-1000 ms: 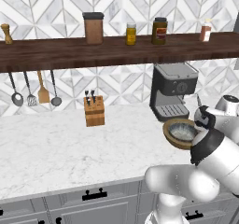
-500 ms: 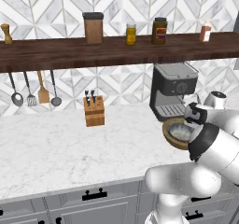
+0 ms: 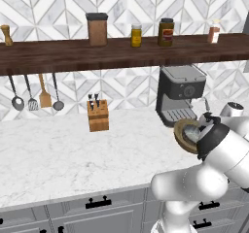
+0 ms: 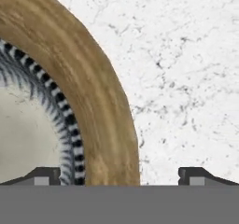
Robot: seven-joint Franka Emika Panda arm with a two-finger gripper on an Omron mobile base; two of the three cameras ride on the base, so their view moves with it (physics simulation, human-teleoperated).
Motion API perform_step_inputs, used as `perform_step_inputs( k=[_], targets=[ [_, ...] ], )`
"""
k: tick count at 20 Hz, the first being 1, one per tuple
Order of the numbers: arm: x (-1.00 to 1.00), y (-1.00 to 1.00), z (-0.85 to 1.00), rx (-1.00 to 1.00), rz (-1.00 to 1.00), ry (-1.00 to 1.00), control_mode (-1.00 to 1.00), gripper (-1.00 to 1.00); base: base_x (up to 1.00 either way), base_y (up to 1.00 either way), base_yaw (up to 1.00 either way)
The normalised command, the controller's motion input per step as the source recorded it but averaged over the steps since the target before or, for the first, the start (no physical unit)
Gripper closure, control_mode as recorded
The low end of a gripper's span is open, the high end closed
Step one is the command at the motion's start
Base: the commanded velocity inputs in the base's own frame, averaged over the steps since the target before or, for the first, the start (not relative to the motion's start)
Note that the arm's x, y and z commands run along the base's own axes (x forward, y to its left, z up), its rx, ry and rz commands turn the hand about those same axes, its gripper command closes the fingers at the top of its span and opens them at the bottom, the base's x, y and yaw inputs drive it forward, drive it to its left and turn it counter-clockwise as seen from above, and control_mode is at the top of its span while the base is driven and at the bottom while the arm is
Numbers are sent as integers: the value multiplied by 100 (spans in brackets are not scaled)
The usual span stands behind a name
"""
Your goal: Pick up the bowls on the counter and stack them on top of one another in the open cabinet. Place the smaller bowl on top of the larger bowl.
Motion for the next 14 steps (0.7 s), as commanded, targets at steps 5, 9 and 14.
perform_step_inputs(
  k=[5, 9, 14],
  targets=[
    [-2, 2, 0, 0, 7, -2, -100, -100, 0, 0, 0],
    [10, 23, -3, 0, 1, -2, -100, -100, 0, 0, 0],
    [40, 30, -9, 0, -1, -2, -100, 100, 0, 0, 0]
  ],
)
